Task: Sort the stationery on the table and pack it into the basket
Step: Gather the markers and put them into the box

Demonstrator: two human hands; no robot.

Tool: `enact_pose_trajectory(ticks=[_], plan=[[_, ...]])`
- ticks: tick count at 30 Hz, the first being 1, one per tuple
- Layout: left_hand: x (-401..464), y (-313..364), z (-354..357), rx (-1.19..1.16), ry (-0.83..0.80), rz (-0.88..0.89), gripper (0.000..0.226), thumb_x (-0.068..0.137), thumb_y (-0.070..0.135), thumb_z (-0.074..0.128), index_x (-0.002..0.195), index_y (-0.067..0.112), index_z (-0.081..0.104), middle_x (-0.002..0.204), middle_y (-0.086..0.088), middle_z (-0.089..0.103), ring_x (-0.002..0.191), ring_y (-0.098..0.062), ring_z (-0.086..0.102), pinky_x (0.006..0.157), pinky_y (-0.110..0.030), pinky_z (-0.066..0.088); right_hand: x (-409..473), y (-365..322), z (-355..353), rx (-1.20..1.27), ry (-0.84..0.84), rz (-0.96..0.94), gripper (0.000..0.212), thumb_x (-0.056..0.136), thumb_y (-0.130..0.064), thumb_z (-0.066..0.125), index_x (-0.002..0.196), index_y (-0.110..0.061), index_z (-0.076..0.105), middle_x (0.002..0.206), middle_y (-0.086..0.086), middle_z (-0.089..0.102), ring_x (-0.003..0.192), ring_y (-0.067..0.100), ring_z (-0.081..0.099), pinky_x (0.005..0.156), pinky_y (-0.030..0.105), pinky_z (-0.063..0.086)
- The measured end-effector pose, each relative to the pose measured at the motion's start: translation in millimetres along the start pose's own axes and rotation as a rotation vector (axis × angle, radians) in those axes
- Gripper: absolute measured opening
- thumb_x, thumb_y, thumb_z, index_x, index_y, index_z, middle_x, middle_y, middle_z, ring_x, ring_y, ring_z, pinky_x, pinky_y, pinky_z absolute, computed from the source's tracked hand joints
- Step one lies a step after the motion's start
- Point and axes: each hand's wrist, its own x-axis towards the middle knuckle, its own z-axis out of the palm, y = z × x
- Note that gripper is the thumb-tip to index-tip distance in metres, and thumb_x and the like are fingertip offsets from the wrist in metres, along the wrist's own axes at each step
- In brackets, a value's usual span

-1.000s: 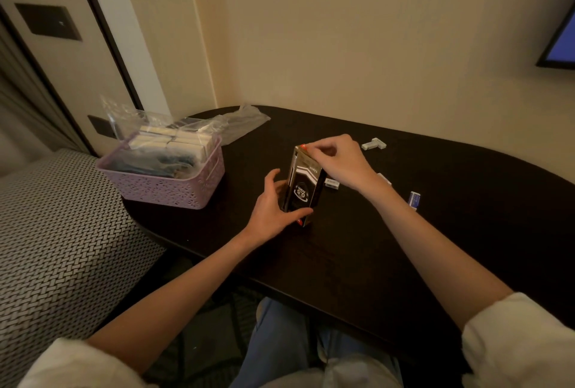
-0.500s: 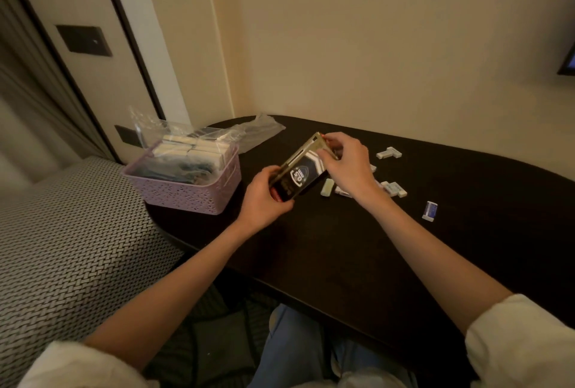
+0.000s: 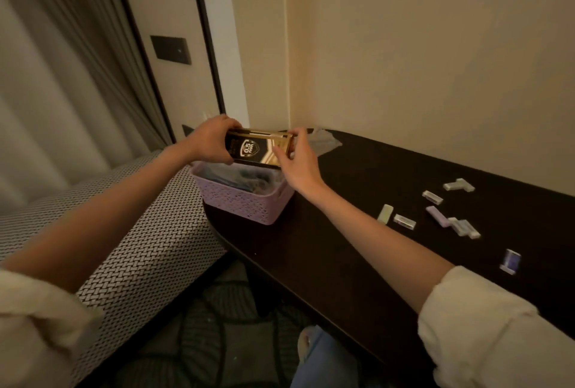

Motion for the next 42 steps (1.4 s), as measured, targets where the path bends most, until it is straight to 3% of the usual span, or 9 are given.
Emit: enact_pose_trajectory(ticks=[6,10,12,17,21,24,33,38,42], plan=[[10.3,-33.7,8.2,0.1,-0.258,-0.09,0.058,0.065,0.012,0.079,0.12,0.009,0.06,0.113,-0.013,0.06,0.101,-0.025,0.055,0.088,-0.034,0.046,19.4,24.2,54.2,-0.101,-0.092,0.162,0.041,0.094,-0.023,0.058,0.125,-0.004,0.039,0.083,-0.008,0.047,0.126,0.031,0.046,0.113,0.053,0.025],[12.1,-43.7,29.6,0.054,-0.354,-0.147,0.065,0.065,0.002,0.076,0.127,0.01,0.057,0.116,-0.011,0.061,0.11,-0.027,0.056,0.086,-0.03,0.044,21.9,35.8,68.0,-0.175,-0.013,0.171,0.044,0.093,-0.03,0.06,0.126,-0.006,0.042,0.112,0.012,0.064,0.14,0.033,0.028,0.118,0.051,0.007],[12.5,-44.5,32.4,0.047,-0.37,-0.172,0.073,0.065,-0.001,0.073,0.134,0.012,0.052,0.119,-0.013,0.059,0.114,-0.028,0.053,0.09,-0.033,0.045,25.5,41.7,72.9,-0.204,-0.008,0.168,0.043,0.092,-0.033,0.061,0.123,-0.008,0.045,0.112,0.012,0.065,0.137,0.033,0.034,0.119,0.052,0.003],[9.3,-58.1,36.8,0.122,-0.285,-0.183,0.065,0.076,0.008,0.064,0.139,0.016,0.05,0.112,-0.017,0.062,0.107,-0.031,0.054,0.09,-0.036,0.046,32.6,62.3,85.9,-0.331,-0.073,0.083,0.056,0.071,-0.064,0.055,0.1,-0.018,0.067,0.107,0.004,0.065,0.118,0.023,0.051,0.114,0.047,0.015],[-0.8,-61.5,43.1,0.067,-0.269,-0.206,0.058,0.083,0.013,0.064,0.139,0.013,0.05,0.111,-0.014,0.065,0.103,-0.028,0.059,0.085,-0.032,0.047,28.5,57.7,82.7,-0.29,-0.114,0.083,0.051,0.08,-0.048,0.068,0.114,-0.01,0.06,0.116,0.008,0.06,0.115,0.023,0.052,0.103,0.039,0.034],[-6.0,-61.2,51.7,0.046,-0.214,-0.179,0.081,0.086,0.005,0.059,0.154,0.024,0.018,0.113,-0.015,0.063,0.103,-0.029,0.058,0.081,-0.03,0.043,28.6,55.1,79.2,-0.315,-0.123,0.064,0.051,0.083,-0.044,0.069,0.117,-0.008,0.055,0.115,0.01,0.061,0.111,0.025,0.055,0.098,0.041,0.044],[-13.3,-60.3,59.9,0.029,-0.179,-0.196,0.088,0.086,0.002,0.058,0.154,0.031,0.01,0.126,-0.018,0.054,0.115,-0.033,0.053,0.097,-0.04,0.044,30.4,51.4,74.1,-0.39,-0.208,0.047,0.047,0.087,-0.047,0.064,0.11,-0.007,0.06,0.11,0.012,0.061,0.105,0.026,0.055,0.092,0.042,0.046],[-13.2,-54.0,63.0,-0.053,0.077,-0.244,0.053,0.082,0.0,0.059,0.134,0.01,0.052,0.118,-0.017,0.059,0.111,-0.035,0.055,0.093,-0.043,0.047,18.8,47.1,51.2,-0.325,-0.158,-0.064,0.034,0.093,-0.036,0.058,0.113,-0.009,0.06,0.111,0.008,0.058,0.105,0.023,0.055,0.09,0.037,0.046],[-13.1,-23.8,63.5,-0.188,0.442,-0.266,0.039,0.083,-0.002,0.058,0.122,0.002,0.057,0.12,-0.015,0.06,0.11,-0.028,0.057,0.093,-0.041,0.049,9.3,52.2,8.6,-0.282,0.013,-0.089,0.029,0.096,-0.021,0.055,0.122,-0.009,0.055,0.121,0.006,0.053,0.096,0.011,0.057,0.078,0.018,0.046]])
